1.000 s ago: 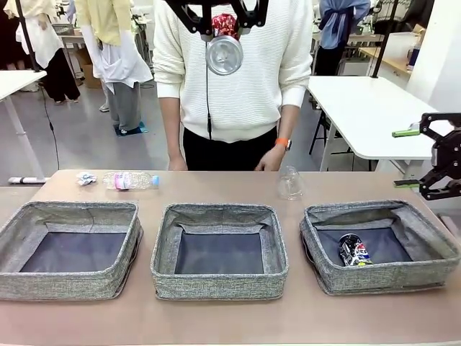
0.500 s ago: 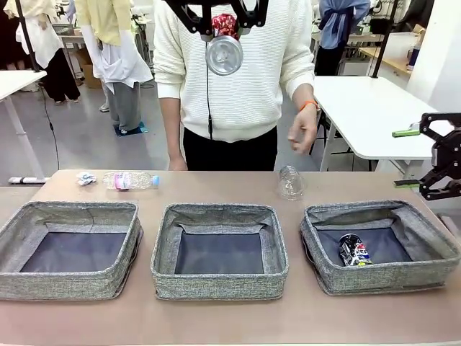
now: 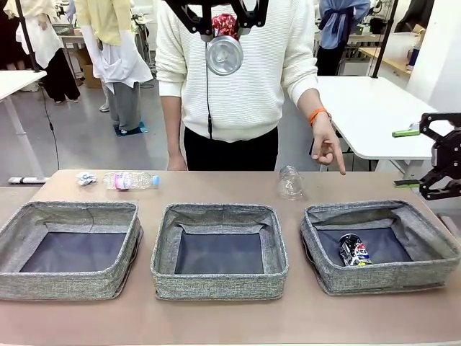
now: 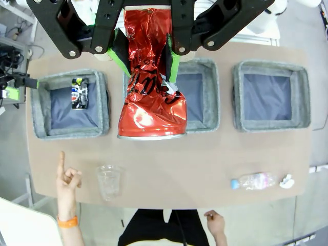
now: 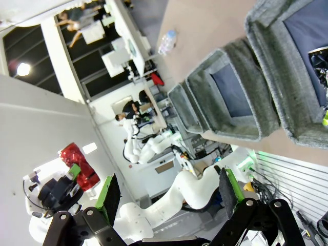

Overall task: Sort the waste into the appropriate baskets.
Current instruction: Place the picked waste into the Fabric basket indicated by the person.

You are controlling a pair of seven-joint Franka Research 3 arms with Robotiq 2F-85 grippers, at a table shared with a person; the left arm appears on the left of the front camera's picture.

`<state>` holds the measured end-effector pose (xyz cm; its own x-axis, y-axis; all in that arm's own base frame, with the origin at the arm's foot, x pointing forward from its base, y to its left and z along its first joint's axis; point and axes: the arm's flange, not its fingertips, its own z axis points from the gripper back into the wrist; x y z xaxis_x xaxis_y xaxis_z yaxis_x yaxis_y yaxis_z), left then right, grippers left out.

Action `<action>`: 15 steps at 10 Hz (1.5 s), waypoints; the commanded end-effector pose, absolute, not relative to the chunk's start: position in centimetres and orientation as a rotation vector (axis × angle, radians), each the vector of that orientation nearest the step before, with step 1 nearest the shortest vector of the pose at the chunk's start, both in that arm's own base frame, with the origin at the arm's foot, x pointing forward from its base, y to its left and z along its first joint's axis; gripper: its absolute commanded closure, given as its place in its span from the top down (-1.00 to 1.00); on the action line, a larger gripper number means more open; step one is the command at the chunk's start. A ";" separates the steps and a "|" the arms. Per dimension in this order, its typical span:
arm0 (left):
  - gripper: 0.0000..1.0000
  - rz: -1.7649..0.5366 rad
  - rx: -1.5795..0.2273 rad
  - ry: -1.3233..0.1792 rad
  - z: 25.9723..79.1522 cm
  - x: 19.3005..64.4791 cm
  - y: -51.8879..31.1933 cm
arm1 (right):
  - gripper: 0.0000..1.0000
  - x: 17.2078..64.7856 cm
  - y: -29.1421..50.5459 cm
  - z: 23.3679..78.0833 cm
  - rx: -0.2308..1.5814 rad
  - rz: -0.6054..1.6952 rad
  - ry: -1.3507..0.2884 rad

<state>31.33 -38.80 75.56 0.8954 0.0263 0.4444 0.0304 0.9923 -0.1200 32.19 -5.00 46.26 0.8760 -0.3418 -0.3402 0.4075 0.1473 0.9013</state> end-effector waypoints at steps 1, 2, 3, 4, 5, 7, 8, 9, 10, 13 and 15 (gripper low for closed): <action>-0.44 -0.005 -0.136 -0.472 75.0 30.9 -37.9 | 1.00 32.2 -4.7 46.7 1.341 -0.550 0.061; -0.44 -0.005 -0.136 -0.472 75.0 30.9 -37.9 | 1.00 32.2 -4.7 46.7 1.341 -0.550 0.061; -0.44 -0.005 -0.136 -0.472 75.0 30.9 -37.9 | 1.00 32.2 -4.7 46.7 1.341 -0.550 0.061; -0.44 -0.005 -0.136 -0.472 75.0 30.9 -37.9 | 1.00 32.2 -4.7 46.7 1.341 -0.550 0.061; -0.44 -0.005 -0.136 -0.472 75.0 30.9 -37.9 | 1.00 32.2 -4.7 46.7 1.341 -0.550 0.061; -0.44 -0.002 -0.125 -0.462 75.6 31.3 -38.8 | 1.00 32.1 -6.2 45.9 1.319 -0.522 0.050; -0.44 -0.084 -0.162 -0.491 72.1 31.4 -40.9 | 1.00 31.5 -9.0 45.6 1.301 -0.526 -0.012; -0.44 -0.210 -0.241 -0.486 67.3 32.0 -44.6 | 1.00 29.9 -14.3 45.8 1.321 -0.615 -0.117; -0.44 -0.340 -0.283 -0.450 63.4 33.1 -48.4 | 1.00 27.8 -19.3 46.1 1.376 -0.743 -0.208; -0.44 -0.672 -0.198 -0.409 54.9 37.8 -60.8 | 1.00 19.7 -28.0 44.5 1.597 -1.034 -0.501; -0.44 -0.801 -0.166 -0.411 52.1 41.9 -66.1 | 1.00 22.8 -24.4 45.7 1.439 -0.914 -0.328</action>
<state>38.10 -62.53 47.24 0.6621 -0.6370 0.3947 0.6978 0.7161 -0.0148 20.34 -26.92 45.14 0.5710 -0.7431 -0.3489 0.3081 -0.2000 0.9301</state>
